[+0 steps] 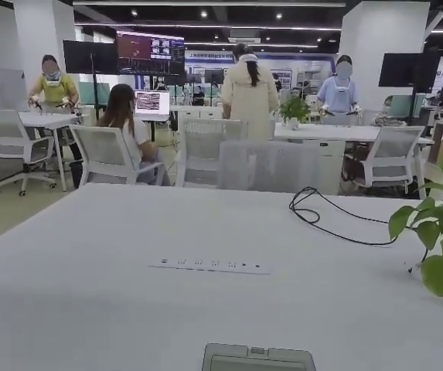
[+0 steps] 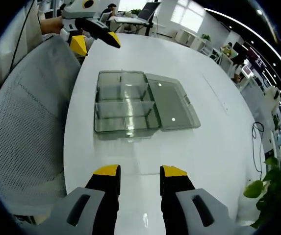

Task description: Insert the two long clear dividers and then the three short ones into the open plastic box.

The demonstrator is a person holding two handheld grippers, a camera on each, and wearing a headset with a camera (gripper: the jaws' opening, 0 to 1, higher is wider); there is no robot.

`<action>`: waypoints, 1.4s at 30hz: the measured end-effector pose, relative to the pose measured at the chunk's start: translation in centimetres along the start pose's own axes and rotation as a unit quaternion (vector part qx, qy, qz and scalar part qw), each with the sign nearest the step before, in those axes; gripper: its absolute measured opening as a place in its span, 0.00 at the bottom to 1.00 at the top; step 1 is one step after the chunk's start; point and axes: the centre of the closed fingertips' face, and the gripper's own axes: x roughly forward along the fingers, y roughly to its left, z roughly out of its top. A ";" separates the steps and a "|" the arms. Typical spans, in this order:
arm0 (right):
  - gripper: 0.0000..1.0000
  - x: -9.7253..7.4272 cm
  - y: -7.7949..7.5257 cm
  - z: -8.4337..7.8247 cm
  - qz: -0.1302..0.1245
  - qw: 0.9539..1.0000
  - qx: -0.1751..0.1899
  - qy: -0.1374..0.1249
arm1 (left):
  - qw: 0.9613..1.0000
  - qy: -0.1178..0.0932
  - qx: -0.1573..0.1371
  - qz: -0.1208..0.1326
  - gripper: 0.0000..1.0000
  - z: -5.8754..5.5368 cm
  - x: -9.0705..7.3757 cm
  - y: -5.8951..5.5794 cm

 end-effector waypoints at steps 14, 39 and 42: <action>0.32 0.8 2.1 7.2 0.002 0.996 -0.061 -0.070 | 0.999 -0.021 -0.034 -0.022 0.45 0.2 0.5 -1.5; 0.32 1.4 3.4 13.3 -0.016 0.984 -0.104 -0.144 | 0.982 -0.043 -0.176 -0.059 0.08 0.6 1.0 -2.5; 0.32 1.6 3.7 13.5 -0.018 0.983 -0.113 -0.143 | 0.979 -0.041 -0.189 -0.066 0.03 0.6 1.1 -2.7</action>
